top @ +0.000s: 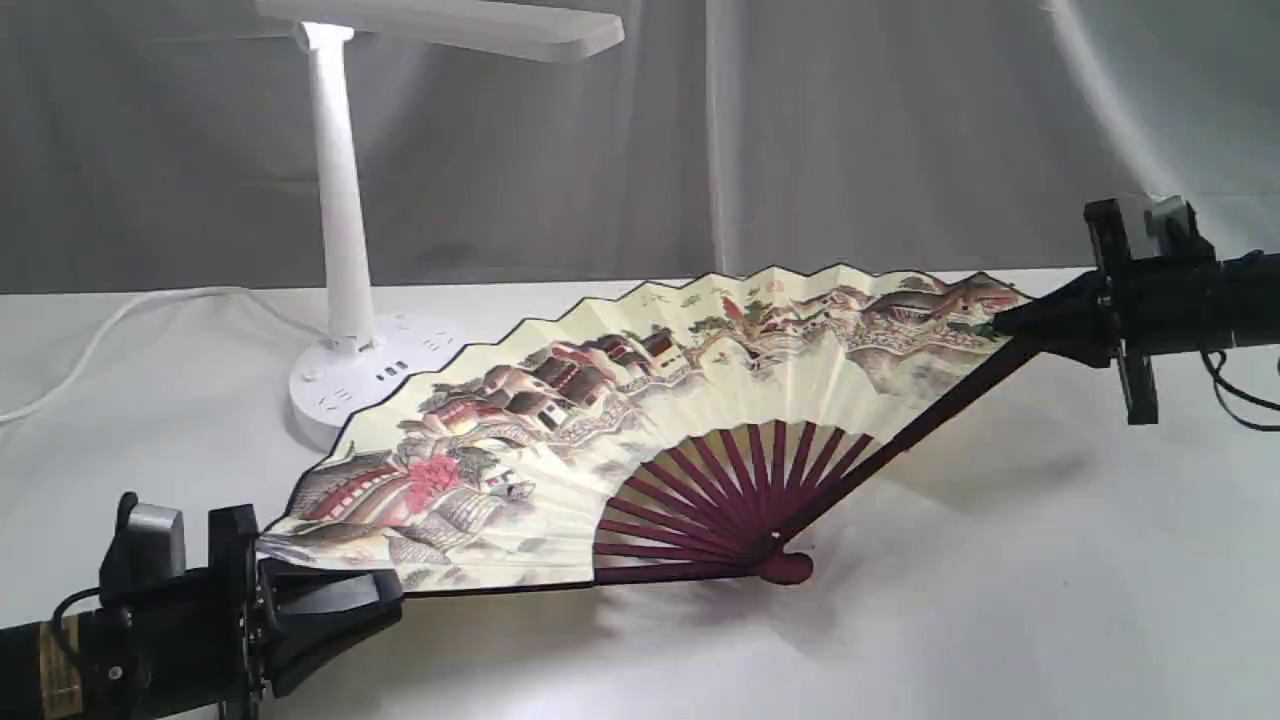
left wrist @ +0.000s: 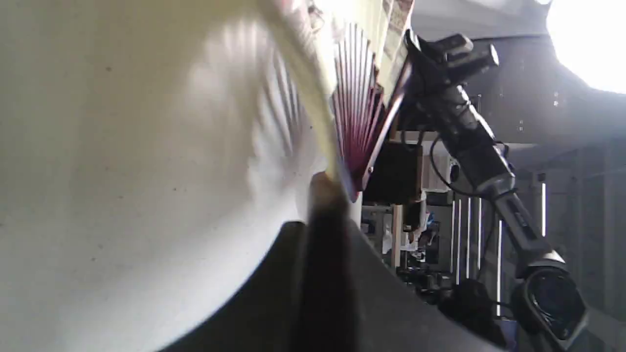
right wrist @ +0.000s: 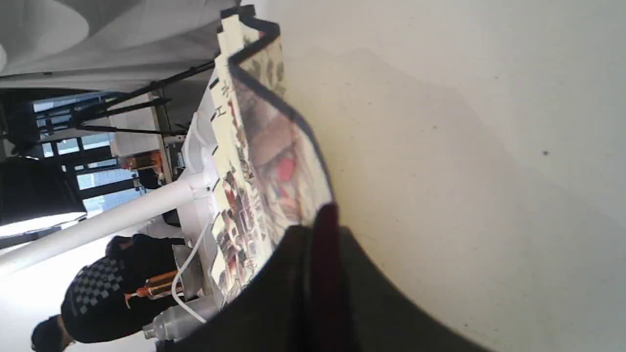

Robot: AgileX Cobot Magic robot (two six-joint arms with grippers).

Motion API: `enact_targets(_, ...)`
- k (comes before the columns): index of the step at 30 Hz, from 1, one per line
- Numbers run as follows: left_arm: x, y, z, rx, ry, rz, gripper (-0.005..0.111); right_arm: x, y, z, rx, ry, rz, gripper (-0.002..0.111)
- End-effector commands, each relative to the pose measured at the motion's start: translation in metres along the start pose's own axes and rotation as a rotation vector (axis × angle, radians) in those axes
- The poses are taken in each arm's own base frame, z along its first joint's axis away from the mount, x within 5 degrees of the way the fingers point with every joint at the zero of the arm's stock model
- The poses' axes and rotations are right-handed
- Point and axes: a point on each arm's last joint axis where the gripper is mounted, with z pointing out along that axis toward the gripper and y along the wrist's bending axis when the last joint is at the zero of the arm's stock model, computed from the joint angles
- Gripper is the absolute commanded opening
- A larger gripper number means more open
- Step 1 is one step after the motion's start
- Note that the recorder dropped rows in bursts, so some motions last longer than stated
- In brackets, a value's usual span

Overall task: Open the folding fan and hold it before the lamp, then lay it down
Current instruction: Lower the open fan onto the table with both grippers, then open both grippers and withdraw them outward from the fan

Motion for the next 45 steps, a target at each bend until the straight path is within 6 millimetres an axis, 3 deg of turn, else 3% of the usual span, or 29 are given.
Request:
enact_targets(1,0.008,0.034,-0.002,-0.219,0.052,-0.033,0.0,-0.014,-0.03,-0.023,0.092,-0.108,0.042,0.0)
enact_targets(14,0.012,0.04,-0.001,-0.216,0.072,-0.065,0.004,-0.012,-0.05,-0.026,0.203,-0.076,0.061,0.002)
enact_targets(16,0.012,0.04,-0.001,-0.217,0.079,-0.063,0.01,-0.012,-0.05,-0.026,0.203,-0.076,0.061,0.014)
enact_targets(22,0.014,0.035,-0.001,-0.156,0.105,-0.056,0.048,-0.012,-0.047,-0.027,0.202,-0.079,0.056,0.06)
enact_targets(27,0.011,0.031,-0.007,-0.1,0.103,-0.058,0.07,-0.012,-0.039,-0.03,0.207,-0.083,0.027,0.076)
enact_targets(33,0.011,0.033,-0.02,-0.103,0.141,-0.054,0.071,-0.01,-0.009,-0.046,0.251,-0.089,-0.199,0.094)
enact_targets(38,0.008,0.03,-0.027,-0.102,0.134,-0.054,0.07,-0.007,0.018,-0.063,0.311,-0.1,-0.321,0.099)
enact_targets(41,0.006,0.02,-0.029,-0.096,0.131,-0.011,0.064,-0.004,0.029,-0.07,0.34,-0.106,-0.368,0.1)
enact_targets(45,0.005,0.0,-0.034,-0.092,0.159,0.085,0.046,-0.001,0.043,-0.081,0.394,-0.105,-0.447,0.1)
